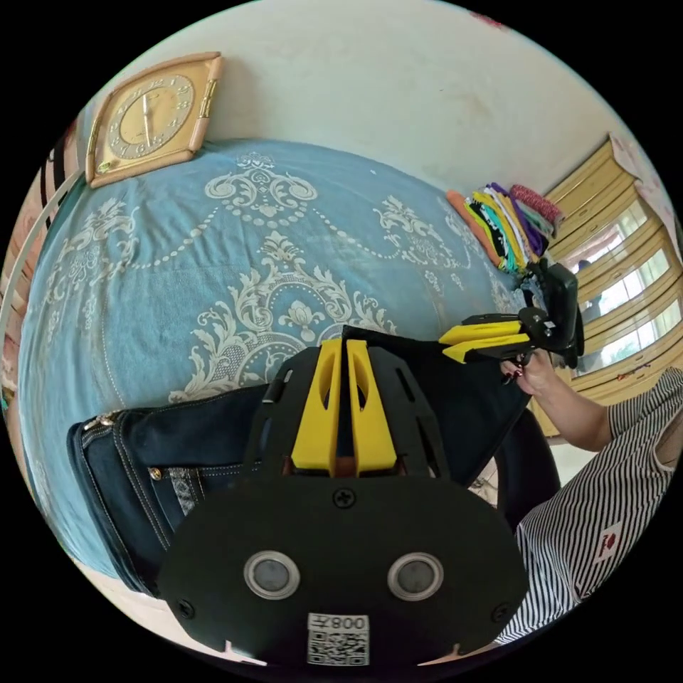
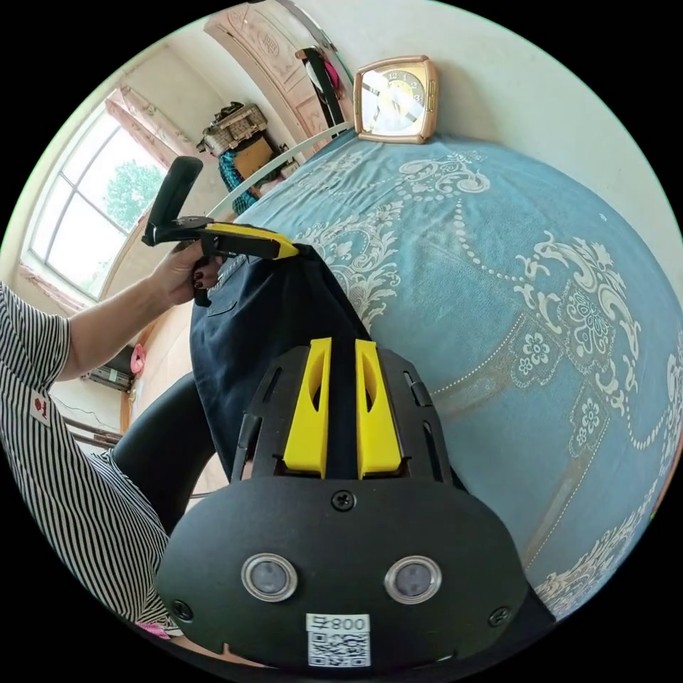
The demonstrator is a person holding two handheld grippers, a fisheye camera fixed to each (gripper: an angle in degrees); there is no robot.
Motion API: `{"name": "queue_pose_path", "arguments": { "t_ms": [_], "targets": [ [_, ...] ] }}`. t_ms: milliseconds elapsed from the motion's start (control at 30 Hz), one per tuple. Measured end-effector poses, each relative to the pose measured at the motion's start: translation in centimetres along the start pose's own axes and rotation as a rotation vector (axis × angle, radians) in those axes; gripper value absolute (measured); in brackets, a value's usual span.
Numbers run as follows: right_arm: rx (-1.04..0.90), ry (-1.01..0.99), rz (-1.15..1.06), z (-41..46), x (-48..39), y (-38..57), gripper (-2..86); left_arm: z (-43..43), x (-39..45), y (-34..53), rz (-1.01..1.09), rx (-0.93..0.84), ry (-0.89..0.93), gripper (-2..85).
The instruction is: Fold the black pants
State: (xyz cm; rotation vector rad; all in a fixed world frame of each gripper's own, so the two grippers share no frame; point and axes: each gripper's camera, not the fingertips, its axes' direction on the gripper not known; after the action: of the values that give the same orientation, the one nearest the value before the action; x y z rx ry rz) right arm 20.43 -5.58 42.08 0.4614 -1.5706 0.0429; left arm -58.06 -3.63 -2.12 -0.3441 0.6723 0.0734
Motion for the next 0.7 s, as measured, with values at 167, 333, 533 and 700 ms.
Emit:
{"name": "queue_pose_path", "arguments": {
  "t_ms": [167,333,533,700],
  "targets": [
    [0.069,-0.007,-0.066,2.6,1.6,0.6,4.2,-3.9,-2.0,2.0,-0.035,0.078,0.093,1.5],
    [0.084,-0.087,-0.11,7.0,3.1,0.5,4.5,-6.4,-3.4,3.0,-0.046,0.068,0.088,1.4],
    [-0.096,-0.048,-0.097,17.6,5.6,1.5,4.2,-7.5,-5.0,3.8,-0.086,-0.007,0.025,1.5],
    [-0.118,-0.017,-0.076,21.7,8.0,4.2,1.5,-11.4,-4.2,5.2,-0.041,0.067,-0.053,0.7]
  ]
}}
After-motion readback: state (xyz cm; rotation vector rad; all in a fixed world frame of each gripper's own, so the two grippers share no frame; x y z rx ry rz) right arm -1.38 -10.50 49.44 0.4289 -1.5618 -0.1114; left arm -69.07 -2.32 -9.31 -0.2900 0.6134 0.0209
